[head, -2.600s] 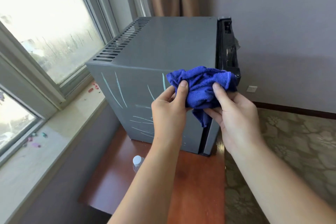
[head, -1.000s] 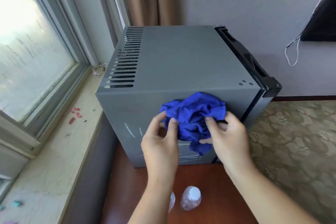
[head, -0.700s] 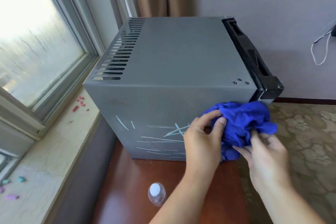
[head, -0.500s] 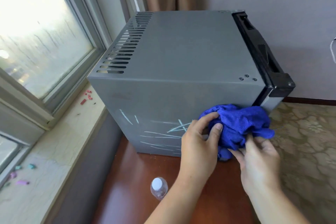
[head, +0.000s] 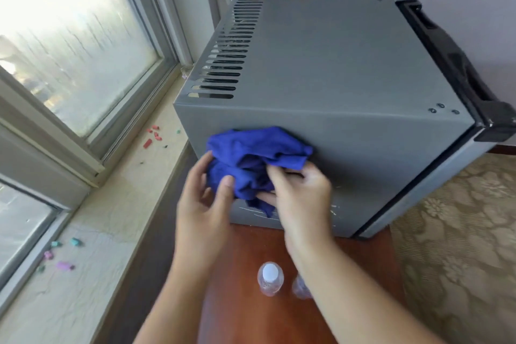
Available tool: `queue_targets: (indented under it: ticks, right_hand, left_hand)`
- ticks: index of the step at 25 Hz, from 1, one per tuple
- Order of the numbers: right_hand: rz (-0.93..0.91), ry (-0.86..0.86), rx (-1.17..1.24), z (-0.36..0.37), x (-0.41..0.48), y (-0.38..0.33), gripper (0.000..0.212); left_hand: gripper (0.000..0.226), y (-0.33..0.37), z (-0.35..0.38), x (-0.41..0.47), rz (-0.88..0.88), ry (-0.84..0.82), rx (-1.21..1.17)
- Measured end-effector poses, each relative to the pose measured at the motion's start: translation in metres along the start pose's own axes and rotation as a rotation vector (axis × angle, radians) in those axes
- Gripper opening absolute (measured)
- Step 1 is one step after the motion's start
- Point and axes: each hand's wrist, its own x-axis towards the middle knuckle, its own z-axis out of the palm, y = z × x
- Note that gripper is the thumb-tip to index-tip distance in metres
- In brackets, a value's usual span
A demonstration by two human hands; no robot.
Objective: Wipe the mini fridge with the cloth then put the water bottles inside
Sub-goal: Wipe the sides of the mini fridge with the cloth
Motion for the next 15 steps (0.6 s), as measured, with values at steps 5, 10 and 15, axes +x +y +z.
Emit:
queue_targets:
  ticks: [5, 10, 15]
  right_hand:
    - [0.214, -0.086, -0.057, 0.047, 0.009, 0.059, 0.017]
    - [0.263, -0.026, -0.081, 0.017, 0.017, 0.073, 0.009]
    - [0.249, 0.102, -0.142, -0.048, 0.023, 0.045, 0.017]
  left_hand:
    - [0.030, -0.029, -0.051, 0.029, -0.147, 0.123, 0.084]
    - [0.025, -0.064, -0.049, 0.033, -0.258, 0.052, 0.103]
    - [0.021, -0.064, 0.014, -0.002, -0.256, 0.043, 0.063]
